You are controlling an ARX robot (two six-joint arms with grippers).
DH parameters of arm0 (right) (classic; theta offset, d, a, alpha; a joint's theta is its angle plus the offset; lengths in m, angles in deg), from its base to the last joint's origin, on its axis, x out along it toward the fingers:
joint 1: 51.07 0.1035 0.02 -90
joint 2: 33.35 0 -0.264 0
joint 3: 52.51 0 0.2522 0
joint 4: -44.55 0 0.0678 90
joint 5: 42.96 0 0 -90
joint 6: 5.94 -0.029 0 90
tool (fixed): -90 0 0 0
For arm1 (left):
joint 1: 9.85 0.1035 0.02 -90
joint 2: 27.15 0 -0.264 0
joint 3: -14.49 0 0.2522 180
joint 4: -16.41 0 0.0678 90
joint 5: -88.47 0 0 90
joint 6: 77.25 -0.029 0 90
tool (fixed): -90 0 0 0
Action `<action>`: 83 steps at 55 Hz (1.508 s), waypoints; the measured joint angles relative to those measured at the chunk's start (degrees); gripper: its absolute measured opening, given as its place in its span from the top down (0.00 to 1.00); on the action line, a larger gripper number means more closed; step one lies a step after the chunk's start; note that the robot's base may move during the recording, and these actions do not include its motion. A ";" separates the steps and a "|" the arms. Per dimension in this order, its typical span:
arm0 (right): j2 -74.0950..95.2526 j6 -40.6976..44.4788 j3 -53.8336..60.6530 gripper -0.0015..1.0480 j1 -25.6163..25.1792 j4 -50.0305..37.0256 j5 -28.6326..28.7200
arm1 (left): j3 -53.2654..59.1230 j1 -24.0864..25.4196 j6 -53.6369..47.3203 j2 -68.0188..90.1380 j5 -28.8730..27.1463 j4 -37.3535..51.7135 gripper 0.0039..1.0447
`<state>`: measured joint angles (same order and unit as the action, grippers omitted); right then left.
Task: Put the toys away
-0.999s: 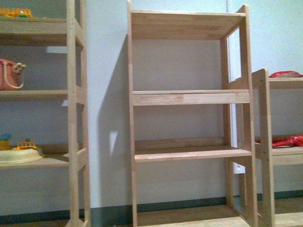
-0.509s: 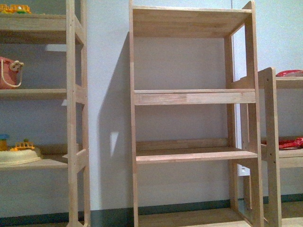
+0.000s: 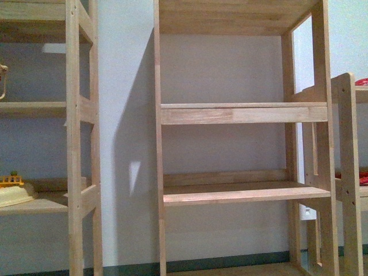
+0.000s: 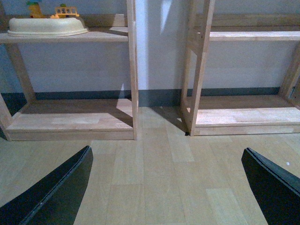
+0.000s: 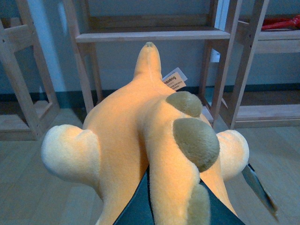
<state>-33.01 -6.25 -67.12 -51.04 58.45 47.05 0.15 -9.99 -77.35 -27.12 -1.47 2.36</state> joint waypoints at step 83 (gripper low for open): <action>0.00 0.00 0.00 0.94 0.00 0.00 0.00 | 0.00 0.00 0.00 0.00 -0.02 0.00 0.06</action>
<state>-33.01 -6.25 -67.12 -51.04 58.45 47.05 0.15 -9.99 -77.35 -27.12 -1.49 2.36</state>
